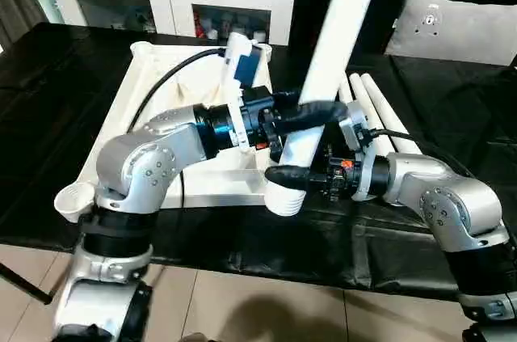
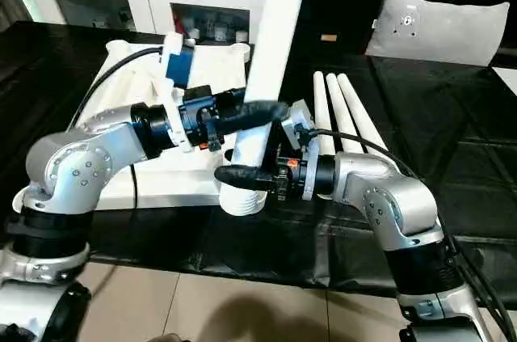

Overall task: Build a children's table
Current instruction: Pick table leg

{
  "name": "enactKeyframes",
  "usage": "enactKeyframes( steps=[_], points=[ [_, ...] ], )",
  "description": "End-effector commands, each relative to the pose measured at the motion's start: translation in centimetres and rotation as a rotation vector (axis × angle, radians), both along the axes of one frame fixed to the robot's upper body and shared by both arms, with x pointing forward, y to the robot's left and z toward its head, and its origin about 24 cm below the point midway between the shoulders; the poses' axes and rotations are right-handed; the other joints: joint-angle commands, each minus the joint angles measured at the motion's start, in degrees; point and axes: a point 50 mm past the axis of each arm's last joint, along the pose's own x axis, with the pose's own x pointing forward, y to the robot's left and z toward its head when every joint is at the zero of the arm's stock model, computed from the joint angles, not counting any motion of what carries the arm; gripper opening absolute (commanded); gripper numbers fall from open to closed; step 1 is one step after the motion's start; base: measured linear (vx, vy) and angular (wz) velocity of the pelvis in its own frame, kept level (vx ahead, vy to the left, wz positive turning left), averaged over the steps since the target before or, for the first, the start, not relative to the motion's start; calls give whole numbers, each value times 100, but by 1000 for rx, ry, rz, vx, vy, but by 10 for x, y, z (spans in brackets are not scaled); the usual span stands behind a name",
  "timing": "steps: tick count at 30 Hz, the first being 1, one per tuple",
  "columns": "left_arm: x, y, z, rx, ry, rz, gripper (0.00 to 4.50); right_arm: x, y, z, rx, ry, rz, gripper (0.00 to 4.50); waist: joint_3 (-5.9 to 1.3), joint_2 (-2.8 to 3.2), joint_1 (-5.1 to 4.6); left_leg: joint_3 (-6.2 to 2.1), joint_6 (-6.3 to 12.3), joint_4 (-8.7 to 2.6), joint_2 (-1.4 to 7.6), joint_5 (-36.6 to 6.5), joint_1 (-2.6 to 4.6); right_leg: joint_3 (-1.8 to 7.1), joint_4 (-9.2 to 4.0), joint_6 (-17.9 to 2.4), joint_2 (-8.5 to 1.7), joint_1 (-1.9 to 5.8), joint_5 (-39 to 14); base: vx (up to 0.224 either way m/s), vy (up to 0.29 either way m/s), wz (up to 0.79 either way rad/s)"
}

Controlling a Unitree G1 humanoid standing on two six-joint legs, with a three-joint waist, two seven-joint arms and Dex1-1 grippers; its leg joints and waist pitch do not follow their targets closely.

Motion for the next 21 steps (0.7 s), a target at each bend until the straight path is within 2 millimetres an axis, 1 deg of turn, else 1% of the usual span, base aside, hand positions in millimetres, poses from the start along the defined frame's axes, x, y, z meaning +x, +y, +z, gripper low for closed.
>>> enactKeyframes(
  steps=[1,2,3,4,7,8,9,10,11,12,13,14,15,17,18,19,20,21],
  points=[
    [-19,-22,18,-84,-59,-168,255,1,3,-12,-49,38,-33,191,-408,-51,46,-48,262,-314,279,-287,94,200,-369,-1522,-470,309,177,0,0,0],
    [-20,-23,17,-76,-61,-171,265,1,3,-13,-48,42,-35,191,-407,-49,52,-49,279,-313,284,-313,89,203,-368,-1516,-476,309,165,0,0,0],
    [-21,-25,16,-53,-74,-171,284,1,4,-14,-49,48,-40,191,-409,-55,56,-55,281,-316,282,-313,96,198,-367,-1494,-468,308,147,0,0,0],
    [-20,-26,14,-22,-95,-149,305,2,5,-15,-54,52,-46,191,-404,-47,66,-59,294,-326,293,-316,104,200,-373,-1431,-468,300,79,0,0,0],
    [-20,-25,11,28,-117,-139,312,2,6,-17,-64,51,-51,191,-401,-43,70,-56,254,-330,292,-330,106,201,-381,-1363,-465,293,-19,0,0,0],
    [-19,-23,9,65,-127,-128,338,2,6,-18,-70,45,-57,191,-399,-45,72,-62,236,-334,298,-341,108,202,-381,-1335,-466,290,-49,0,0,0],
    [-19,-22,8,70,-125,-122,338,2,6,-18,-70,36,-62,191,-398,-40,72,-59,220,-335,294,-335,108,202,-379,-1325,-468,291,-59,0,0,0],
    [-19,-20,8,72,-120,-122,351,2,6,-18,-68,25,-70,191,-398,-38,75,-52,184,-335,288,-342,108,203,-381,-1325,-463,284,-54,0,0,0],
    [-20,-19,9,67,-113,-136,358,2,6,-18,-65,14,-75,191,-400,-24,85,-52,165,-331,287,-348,107,205,-376,-1325,-467,284,-45,0,0,0],
    [-22,-18,10,50,-106,-151,370,1,6,-18,-62,10,-76,191,-401,-26,85,-54,146,-336,294,-362,108,202,-369,-1338,-469,286,-17,0,0,0],
    [-24,-17,11,30,-97,-167,370,1,6,-19,-61,10,-76,191,-403,-28,88,-54,141,-334,288,-336,103,200,-361,-1366,-464,289,68,0,0,0],
    [-26,-17,12,3,-85,-187,384,1,6,-19,-60,12,-76,191,-404,-20,89,-50,139,-332,287,-343,108,200,-359,-1378,-460,284,89,0,0,0],
    [-28,-17,13,-19,-77,-204,387,1,6,-20,-57,12,-82,191,-403,-9,91,-50,140,-329,285,-353,112,202,-361,-1387,-460,279,100,0,0,0],
    [-31,-17,14,-59,-62,-228,404,2,7,-20,-44,15,-99,191,-401,-6,98,-49,134,-333,283,-420,111,202,-367,-1402,-454,282,63,0,0,0],
    [-31,-16,15,-79,-58,-228,404,2,7,-20,-37,14,-106,191,-393,-8,91,-46,136,-336,279,-445,102,206,-379,-1398,-453,282,50,0,0,0],
    [-32,-15,16,-99,-55,-228,427,2,7,-20,-29,13,-112,191,-399,-10,103,-48,129,-338,285,-456,108,205,-381,-1381,-459,287,21,0,0,0],
    [-32,-14,18,-154,-41,-226,432,2,7,-19,-12,-1,-138,191,-398,18,109,-51,122,-337,287,-460,113,209,-381,-1374,-459,278,11,0,0,0],
    [-32,-12,20,-191,-37,-223,432,2,7,-18,0,-7,-155,191,-399,10,108,-45,110,-336,289,-453,109,211,-381,-1373,-460,277,31,0,0,0]
  ],
)
